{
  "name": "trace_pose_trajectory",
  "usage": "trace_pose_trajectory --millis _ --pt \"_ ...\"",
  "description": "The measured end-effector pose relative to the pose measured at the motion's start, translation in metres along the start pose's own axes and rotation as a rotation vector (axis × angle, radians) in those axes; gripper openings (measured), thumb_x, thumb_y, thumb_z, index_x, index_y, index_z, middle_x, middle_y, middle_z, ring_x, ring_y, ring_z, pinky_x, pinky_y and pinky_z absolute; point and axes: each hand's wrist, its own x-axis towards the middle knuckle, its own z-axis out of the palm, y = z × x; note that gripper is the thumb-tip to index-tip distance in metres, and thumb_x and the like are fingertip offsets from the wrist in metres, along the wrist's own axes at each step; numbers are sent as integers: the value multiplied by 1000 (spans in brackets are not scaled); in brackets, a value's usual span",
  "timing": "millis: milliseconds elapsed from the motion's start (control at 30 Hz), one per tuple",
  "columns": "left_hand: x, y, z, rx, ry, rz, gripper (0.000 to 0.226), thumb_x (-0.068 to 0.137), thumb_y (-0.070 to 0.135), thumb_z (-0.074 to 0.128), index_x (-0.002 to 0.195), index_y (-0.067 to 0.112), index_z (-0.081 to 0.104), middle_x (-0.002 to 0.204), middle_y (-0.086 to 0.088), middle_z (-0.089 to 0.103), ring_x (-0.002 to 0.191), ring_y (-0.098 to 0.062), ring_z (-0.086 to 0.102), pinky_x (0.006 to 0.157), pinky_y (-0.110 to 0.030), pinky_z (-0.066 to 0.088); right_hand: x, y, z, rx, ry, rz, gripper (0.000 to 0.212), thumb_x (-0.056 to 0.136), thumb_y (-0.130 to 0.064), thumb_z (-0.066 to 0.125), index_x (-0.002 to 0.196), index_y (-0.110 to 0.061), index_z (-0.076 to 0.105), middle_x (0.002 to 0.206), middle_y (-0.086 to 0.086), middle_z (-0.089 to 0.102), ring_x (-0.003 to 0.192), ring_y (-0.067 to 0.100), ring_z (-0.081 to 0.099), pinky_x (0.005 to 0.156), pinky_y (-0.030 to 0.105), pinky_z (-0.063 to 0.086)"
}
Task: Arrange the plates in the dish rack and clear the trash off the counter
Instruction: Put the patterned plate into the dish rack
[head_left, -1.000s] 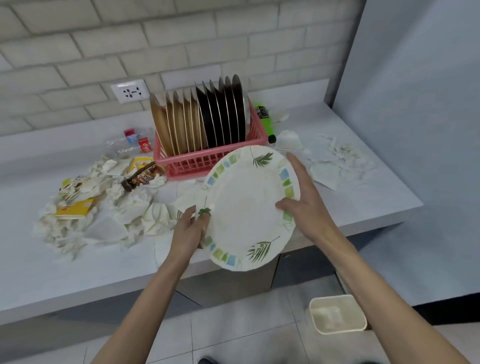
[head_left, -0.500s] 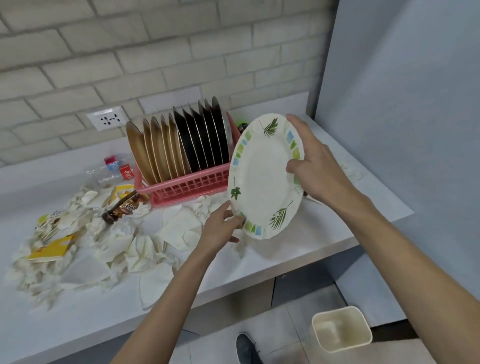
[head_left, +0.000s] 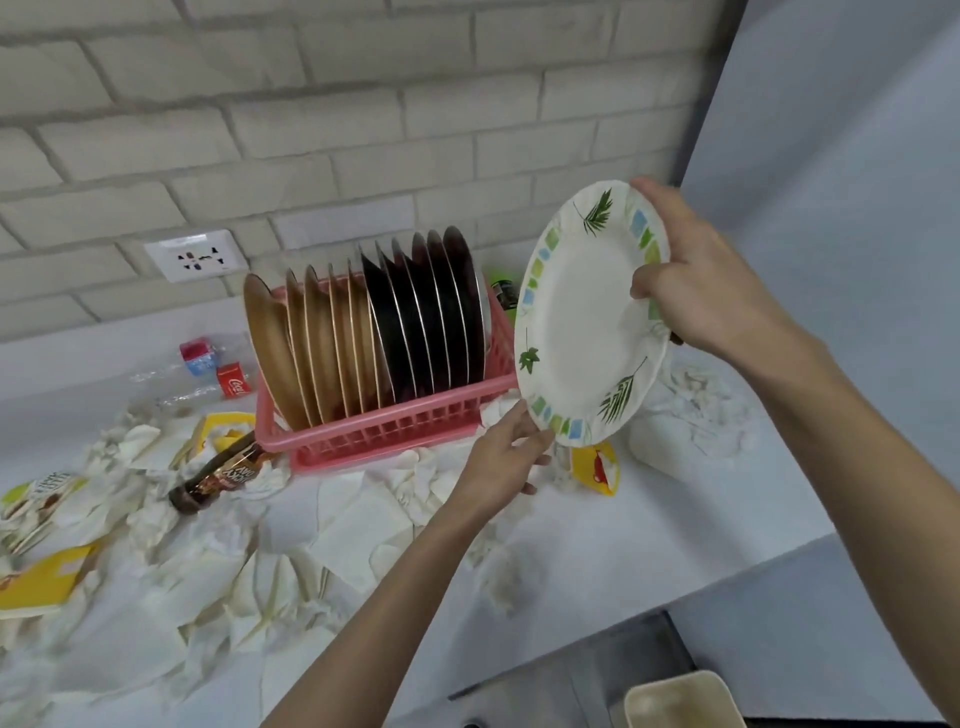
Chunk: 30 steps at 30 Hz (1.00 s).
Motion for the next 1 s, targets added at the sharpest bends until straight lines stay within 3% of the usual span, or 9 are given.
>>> trace_pose_trajectory --millis 133,267,400,567,667,867,1000 --pt "10 -2 1 -78 47 2 53 100 24 54 150 31 37 113 10 65 91 -11 72 70 -35 56 20 -1 10 -17 -11 -22 82 80 3 48 147 -40 27 122 1 52 106 28 50 71 36 55" --pt "19 0 1 -93 80 -5 53 100 24 52 150 32 38 117 6 67 91 -13 72 71 -35 57 43 -2 19 -71 -40 -58 81 81 1 45 147 -41 24 114 0 56 93 24 52 64 20 46" --pt "27 7 2 -120 100 -7 52 100 23 53 149 32 39 117 5 69 91 -14 72 70 -35 57 60 -5 27 -69 -61 -92 82 80 1 41 151 -35 20 114 9 60 92 29 54 77 33 50" --pt "36 16 11 -155 133 -8 59 98 25 57 153 25 34 114 11 70 90 -14 72 70 -37 58 81 -1 39 -66 -114 -149 82 79 2 37 152 -29 19 81 8 59 63 25 54 52 30 42" --pt "39 17 14 -179 165 -7 60 98 23 57 153 25 33 112 14 71 90 -14 72 69 -37 58 91 1 46 -76 -132 -158 81 80 2 37 153 -27 18 72 7 54 57 20 52 42 26 36" --pt "49 18 20 -162 199 -2 64 98 22 57 154 32 26 113 11 72 89 -13 72 66 -33 58 117 1 63 -17 -188 -184 68 90 -9 36 154 -20 16 79 7 58 61 20 57 49 32 42" --pt "55 15 24 -159 246 -24 67 99 19 56 155 33 23 112 5 73 88 -12 73 64 -29 56 138 2 81 -28 -234 -174 68 91 -11 37 155 -17 15 77 6 56 59 19 53 47 28 35"
